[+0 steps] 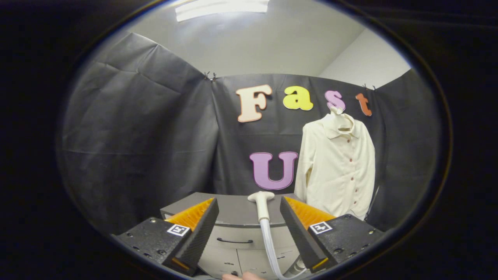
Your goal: Iron the clothes twice with a garment steamer, once on the left side and once on the right side.
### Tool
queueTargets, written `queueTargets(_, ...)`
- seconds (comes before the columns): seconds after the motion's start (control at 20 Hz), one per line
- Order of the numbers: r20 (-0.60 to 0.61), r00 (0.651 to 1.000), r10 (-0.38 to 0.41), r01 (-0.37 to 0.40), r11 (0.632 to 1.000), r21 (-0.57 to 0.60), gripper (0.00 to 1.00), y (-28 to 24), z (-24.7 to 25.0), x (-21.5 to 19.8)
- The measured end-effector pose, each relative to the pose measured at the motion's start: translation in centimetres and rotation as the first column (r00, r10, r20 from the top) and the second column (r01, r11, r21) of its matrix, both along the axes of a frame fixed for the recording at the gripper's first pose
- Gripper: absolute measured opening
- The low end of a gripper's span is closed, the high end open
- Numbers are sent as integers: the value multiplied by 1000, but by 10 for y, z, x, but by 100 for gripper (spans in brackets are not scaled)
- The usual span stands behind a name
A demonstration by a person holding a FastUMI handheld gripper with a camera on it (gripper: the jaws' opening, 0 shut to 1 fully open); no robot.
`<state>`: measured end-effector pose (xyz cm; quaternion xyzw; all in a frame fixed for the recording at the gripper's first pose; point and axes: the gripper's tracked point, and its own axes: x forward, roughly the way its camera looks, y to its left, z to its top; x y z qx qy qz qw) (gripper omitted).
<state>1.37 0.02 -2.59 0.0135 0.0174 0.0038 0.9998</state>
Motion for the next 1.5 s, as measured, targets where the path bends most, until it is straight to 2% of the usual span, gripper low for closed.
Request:
queueTargets(0.3,-37,999,-6,6,1000,7,96,0,-25,30)
queueTargets(0.8,-97,995,-33,33,999,-10,96,-9,-72,106)
queueTargets(1.1,-175,983,-48,56,998,36,97,-15,-105,146)
queueTargets(1.5,-293,951,-95,96,995,-11,96,-25,-154,190)
